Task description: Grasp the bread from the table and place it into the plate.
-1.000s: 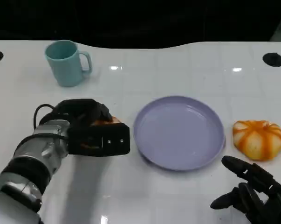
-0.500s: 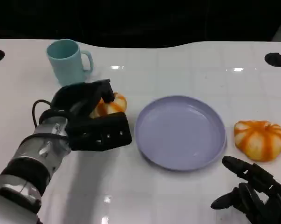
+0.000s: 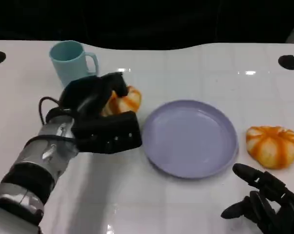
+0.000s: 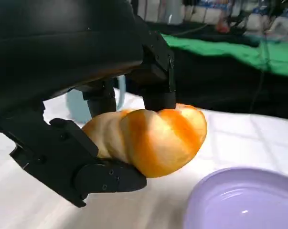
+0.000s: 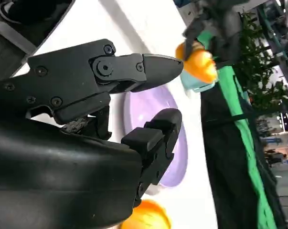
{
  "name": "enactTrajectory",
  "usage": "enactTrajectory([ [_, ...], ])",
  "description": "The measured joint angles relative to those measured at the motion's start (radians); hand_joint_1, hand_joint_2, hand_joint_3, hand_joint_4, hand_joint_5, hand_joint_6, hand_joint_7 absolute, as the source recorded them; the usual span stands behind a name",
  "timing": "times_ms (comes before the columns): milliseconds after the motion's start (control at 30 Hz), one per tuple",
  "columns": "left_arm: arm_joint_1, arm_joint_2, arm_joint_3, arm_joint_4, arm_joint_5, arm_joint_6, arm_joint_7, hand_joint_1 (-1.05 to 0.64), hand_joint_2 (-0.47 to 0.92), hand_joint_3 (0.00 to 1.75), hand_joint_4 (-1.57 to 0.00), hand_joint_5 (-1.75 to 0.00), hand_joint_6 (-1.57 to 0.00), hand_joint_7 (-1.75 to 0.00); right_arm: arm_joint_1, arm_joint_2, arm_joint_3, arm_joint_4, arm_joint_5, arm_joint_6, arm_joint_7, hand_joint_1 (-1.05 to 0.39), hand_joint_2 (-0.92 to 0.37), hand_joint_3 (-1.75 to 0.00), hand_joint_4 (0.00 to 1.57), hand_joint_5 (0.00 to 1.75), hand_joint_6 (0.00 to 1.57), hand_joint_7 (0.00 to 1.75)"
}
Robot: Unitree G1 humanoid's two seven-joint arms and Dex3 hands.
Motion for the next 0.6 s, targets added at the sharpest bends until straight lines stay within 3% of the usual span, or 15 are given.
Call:
enactTrajectory([
  [200, 0.007, -0.035, -0.007, -0.092, -0.018, -0.102, -0.016, -0.18, 0.41, 1.30, -0.92, -1.75, -0.72, -1.72, 0.001, 0.001, -0.006, 0.001, 0.016, -0.011, 0.015, -0.75, -0.92, -0.32, 0.71, 1.12, 0.98, 0.29],
  [600, 0.006, -0.098, -0.038, -0.093, -0.018, -0.145, -0.111, -0.19, 0.49, 1.25, -0.91, -1.75, -0.71, -1.75, 0.010, 0.000, -0.007, -0.007, 0.016, -0.011, 0.027, -0.75, -0.92, -0.32, 0.72, 1.12, 0.99, 0.29],
])
